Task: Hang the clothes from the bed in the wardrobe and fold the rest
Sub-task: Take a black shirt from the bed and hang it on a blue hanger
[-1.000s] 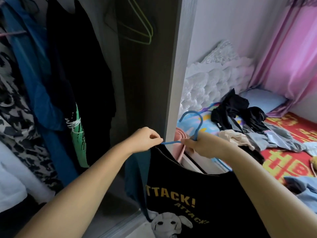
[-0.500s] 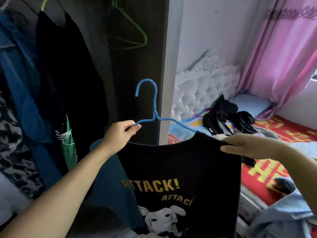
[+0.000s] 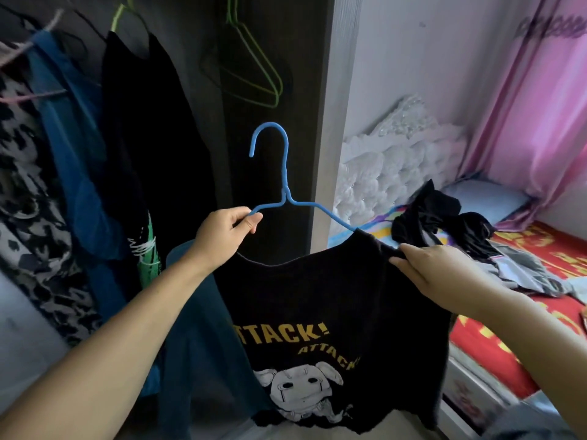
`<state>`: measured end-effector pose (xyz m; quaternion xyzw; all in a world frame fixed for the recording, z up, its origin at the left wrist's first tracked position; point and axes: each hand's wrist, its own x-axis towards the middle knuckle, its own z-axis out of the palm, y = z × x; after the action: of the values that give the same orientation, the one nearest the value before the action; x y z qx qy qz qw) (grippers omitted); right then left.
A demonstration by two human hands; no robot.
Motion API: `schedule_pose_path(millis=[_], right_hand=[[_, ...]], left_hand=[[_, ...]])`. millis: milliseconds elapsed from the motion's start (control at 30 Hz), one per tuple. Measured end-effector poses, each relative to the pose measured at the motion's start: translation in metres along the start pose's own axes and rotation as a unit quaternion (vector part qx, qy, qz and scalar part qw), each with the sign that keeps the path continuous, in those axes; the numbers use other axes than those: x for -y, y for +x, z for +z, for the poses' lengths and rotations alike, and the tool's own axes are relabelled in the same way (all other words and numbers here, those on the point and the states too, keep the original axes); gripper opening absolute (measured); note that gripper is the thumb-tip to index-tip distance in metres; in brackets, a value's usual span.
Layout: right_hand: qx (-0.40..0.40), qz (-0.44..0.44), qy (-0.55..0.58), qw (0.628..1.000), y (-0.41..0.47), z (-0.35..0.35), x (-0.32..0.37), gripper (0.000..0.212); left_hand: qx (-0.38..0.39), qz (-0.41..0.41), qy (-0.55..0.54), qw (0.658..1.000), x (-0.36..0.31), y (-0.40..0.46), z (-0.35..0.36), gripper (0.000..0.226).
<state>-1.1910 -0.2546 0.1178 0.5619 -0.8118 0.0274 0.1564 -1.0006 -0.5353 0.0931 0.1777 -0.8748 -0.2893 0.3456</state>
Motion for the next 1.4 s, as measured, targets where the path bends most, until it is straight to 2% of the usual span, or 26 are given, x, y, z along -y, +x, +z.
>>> schedule_pose_path(millis=[67,167,233,267,300,333,367,433,533,633,667,767,833,867,933,1067,1100,1167,1200,1233,1267,1300,1367,1400], right_hand=[[-0.01,-0.016,0.018,1.0,0.002,-0.006,0.009,0.029],[0.061,-0.037,0.147,0.987,0.006,-0.022,0.012,0.032],[0.094,-0.013,0.318,0.943,0.008,-0.037,0.017,0.048],[0.082,0.0,0.401,0.913,0.011,-0.041,0.02,0.053],[0.061,0.007,0.459,0.887,0.016,-0.047,0.024,0.047],[0.043,0.015,0.493,0.869,0.022,-0.053,0.028,0.032],[0.035,0.025,0.51,0.859,0.031,-0.059,0.032,0.021],[0.031,0.038,0.515,0.856,0.05,-0.072,0.037,0.024],[0.04,0.069,0.537,0.84,0.076,-0.094,0.037,0.025],[0.021,0.109,0.58,0.807,0.1,-0.119,0.033,0.02],[0.01,0.115,0.592,0.798,0.105,-0.126,0.03,0.019],[-0.015,0.121,0.591,0.798,0.129,-0.141,0.036,0.042],[-0.023,0.114,0.593,0.797,0.15,-0.145,0.046,0.026],[-0.031,0.103,0.59,0.8,0.161,-0.146,0.052,0.021],[-0.059,0.083,0.57,0.815,0.186,-0.149,0.071,0.022],[-0.112,0.067,0.52,0.844,0.242,-0.152,0.108,0.026],[-0.125,0.07,0.513,0.846,0.258,-0.152,0.115,0.025],[-0.155,0.081,0.5,0.848,0.289,-0.154,0.13,0.022],[-0.171,0.084,0.49,0.851,0.305,-0.155,0.135,0.021],[-0.184,0.083,0.48,0.854,0.32,-0.156,0.14,0.021],[-0.192,0.082,0.468,0.859,0.335,-0.158,0.145,0.023],[-0.193,0.08,0.455,0.866,0.348,-0.159,0.15,0.027],[-0.184,0.065,0.433,0.88,0.377,-0.158,0.159,0.034],[-0.172,0.055,0.428,0.886,0.39,-0.158,0.165,0.035]], left_hand=[[-0.002,0.002,-0.001,1.0,0.002,0.003,-0.005,0.038],[0.006,-0.004,-0.005,1.0,0.0,0.009,-0.011,0.035],[0.007,-0.005,-0.019,1.0,-0.005,0.017,-0.012,0.035],[0.0,-0.011,-0.032,0.999,-0.007,0.022,-0.012,0.034],[-0.01,-0.02,-0.046,0.999,-0.008,0.027,-0.013,0.032],[-0.02,-0.031,-0.057,0.998,-0.008,0.034,-0.013,0.03],[-0.033,-0.042,-0.067,0.996,-0.007,0.043,-0.015,0.026],[-0.056,-0.073,-0.1,0.991,-0.002,0.06,-0.022,0.019],[-0.087,-0.158,-0.182,0.967,0.007,0.079,-0.048,0.044],[-0.11,-0.256,-0.298,0.913,0.028,0.095,-0.074,0.061],[-0.138,-0.287,-0.323,0.891,0.036,0.098,-0.077,0.064],[-0.329,-0.332,-0.348,0.812,0.057,0.107,-0.1,0.065],[-0.421,-0.312,-0.356,0.774,0.071,0.113,-0.117,0.06],[-0.426,-0.297,-0.362,0.774,0.074,0.118,-0.122,0.057],[-0.385,-0.28,-0.357,0.804,0.072,0.137,-0.125,0.052],[-0.257,-0.202,-0.275,0.904,0.053,0.191,-0.135,0.047],[-0.248,-0.161,-0.226,0.928,0.051,0.204,-0.142,0.049],[-0.277,-0.054,-0.041,0.958,0.05,0.229,-0.166,0.053],[-0.282,0.013,0.09,0.955,0.047,0.24,-0.179,0.056],[-0.274,0.068,0.223,0.933,0.043,0.251,-0.191,0.058],[-0.258,0.078,0.317,0.909,0.038,0.263,-0.202,0.06],[-0.239,0.032,0.368,0.898,0.032,0.274,-0.21,0.058],[-0.2,-0.12,0.397,0.888,0.026,0.284,-0.233,0.049],[-0.166,-0.157,0.415,0.881,0.026,0.285,-0.242,0.045]])
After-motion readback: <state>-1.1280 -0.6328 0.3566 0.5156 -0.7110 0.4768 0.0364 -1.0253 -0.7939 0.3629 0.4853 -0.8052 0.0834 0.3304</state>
